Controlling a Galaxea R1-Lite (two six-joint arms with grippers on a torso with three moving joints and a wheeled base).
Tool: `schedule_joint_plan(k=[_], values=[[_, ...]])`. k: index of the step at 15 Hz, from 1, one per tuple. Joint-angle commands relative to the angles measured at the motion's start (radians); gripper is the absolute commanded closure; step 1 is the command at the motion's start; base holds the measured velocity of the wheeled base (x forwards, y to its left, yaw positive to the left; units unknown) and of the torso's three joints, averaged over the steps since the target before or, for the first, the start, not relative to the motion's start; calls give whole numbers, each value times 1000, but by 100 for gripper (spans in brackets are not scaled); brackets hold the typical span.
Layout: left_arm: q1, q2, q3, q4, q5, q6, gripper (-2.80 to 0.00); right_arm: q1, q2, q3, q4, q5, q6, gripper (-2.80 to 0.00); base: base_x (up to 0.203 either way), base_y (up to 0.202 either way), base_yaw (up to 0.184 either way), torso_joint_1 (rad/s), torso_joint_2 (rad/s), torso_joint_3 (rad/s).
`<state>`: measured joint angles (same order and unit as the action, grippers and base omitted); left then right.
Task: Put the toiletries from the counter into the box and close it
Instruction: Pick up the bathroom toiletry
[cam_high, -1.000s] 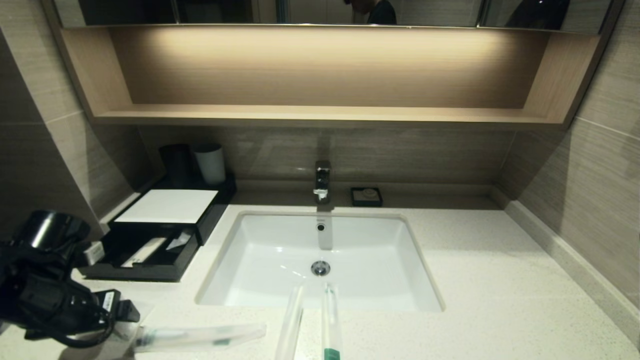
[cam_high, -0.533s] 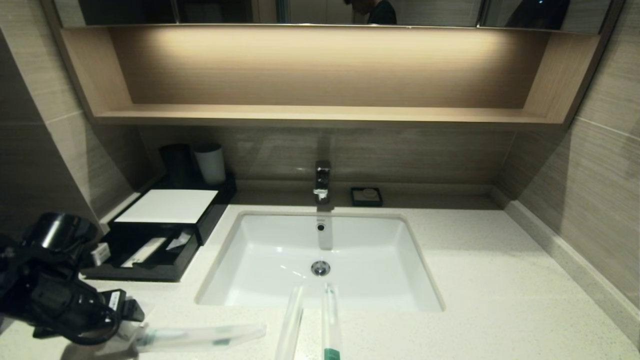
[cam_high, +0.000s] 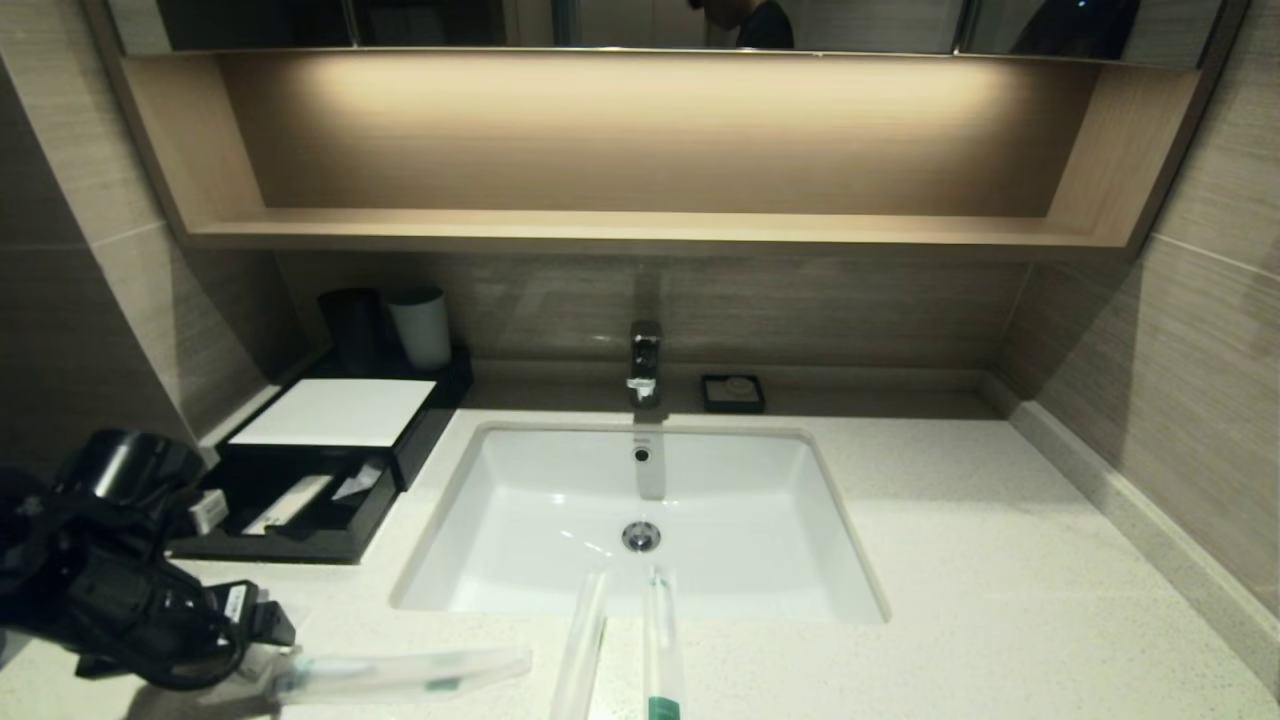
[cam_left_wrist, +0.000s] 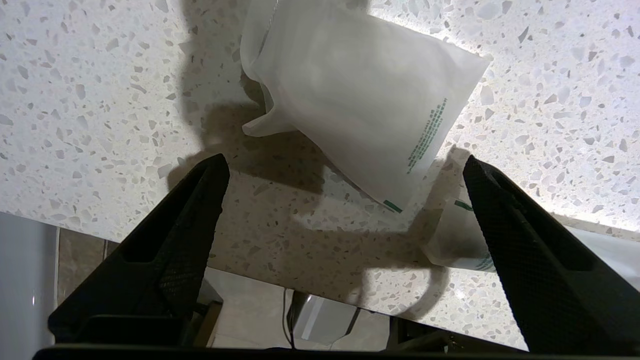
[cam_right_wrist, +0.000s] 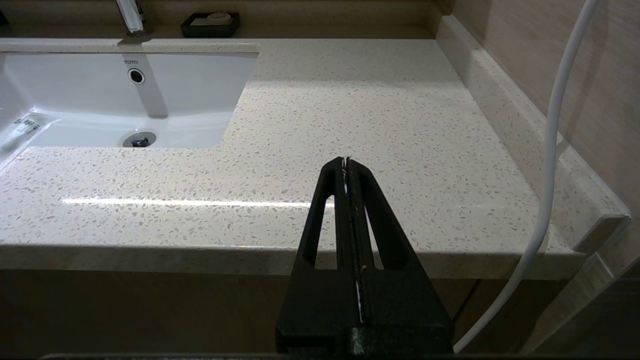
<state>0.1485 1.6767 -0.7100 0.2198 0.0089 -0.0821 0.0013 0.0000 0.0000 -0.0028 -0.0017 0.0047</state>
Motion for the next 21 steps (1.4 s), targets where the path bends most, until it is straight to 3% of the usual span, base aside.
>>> schedule_joint_plan(k=[1,3,4,14,21], values=[[0,14,1,-8,0,-1,-280,0,0,0,0,0,0,0,0,0,0,0,0,0],[1,21,12,-40,2,-1,-280,0,0,2,0,0,0,0,0,0,0,0,0,0],[2,23,12,-43,2,-1,0,0,0,2,0,0,0,0,0,0,0,0,0,0],[2,0,30,-42,4,-1,0,0,0,2,0,0,0,0,0,0,0,0,0,0],[2,-173,58,-34,11,-4,0,0,0,2,0,0,0,0,0,0,0,0,0,0]])
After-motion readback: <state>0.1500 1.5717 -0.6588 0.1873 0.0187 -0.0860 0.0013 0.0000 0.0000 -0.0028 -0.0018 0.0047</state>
